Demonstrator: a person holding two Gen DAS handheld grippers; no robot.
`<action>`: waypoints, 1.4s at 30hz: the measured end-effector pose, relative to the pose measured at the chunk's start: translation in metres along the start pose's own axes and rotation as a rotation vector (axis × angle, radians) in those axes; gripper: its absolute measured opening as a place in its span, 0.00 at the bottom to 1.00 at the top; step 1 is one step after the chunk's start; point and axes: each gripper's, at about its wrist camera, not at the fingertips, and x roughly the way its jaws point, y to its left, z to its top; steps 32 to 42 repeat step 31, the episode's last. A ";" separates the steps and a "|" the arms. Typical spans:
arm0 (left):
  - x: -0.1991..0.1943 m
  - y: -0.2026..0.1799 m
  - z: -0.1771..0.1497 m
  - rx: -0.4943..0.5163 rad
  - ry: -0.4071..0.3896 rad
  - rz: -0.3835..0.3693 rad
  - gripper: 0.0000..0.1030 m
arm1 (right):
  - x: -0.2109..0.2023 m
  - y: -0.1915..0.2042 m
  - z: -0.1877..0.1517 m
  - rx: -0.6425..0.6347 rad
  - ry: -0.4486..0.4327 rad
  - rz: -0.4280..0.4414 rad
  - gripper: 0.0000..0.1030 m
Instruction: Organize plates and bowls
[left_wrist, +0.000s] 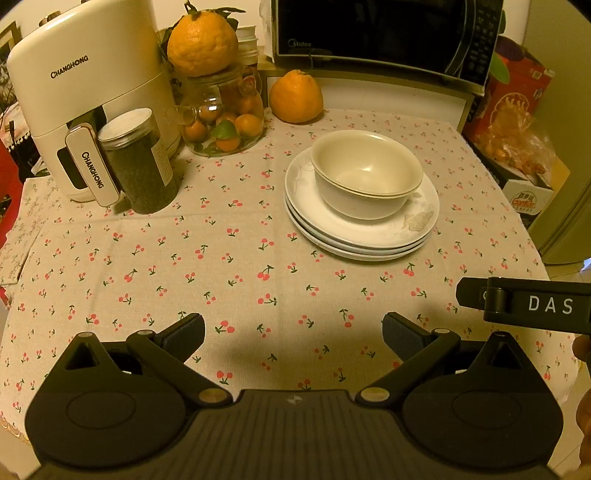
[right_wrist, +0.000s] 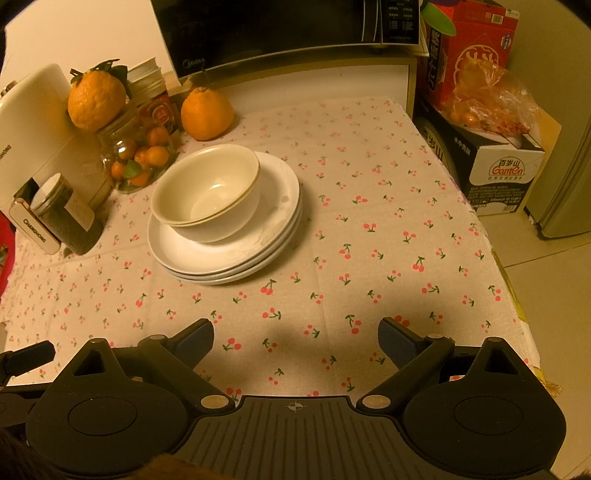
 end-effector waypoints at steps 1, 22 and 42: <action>0.000 0.000 0.000 0.001 0.000 0.000 1.00 | 0.000 0.000 0.000 0.000 0.000 0.000 0.94; 0.000 0.001 0.000 0.004 0.000 0.000 1.00 | 0.000 0.000 0.000 -0.001 0.001 0.000 0.94; 0.003 0.005 0.003 0.014 0.009 -0.014 1.00 | 0.003 0.001 -0.003 0.000 0.006 -0.004 0.94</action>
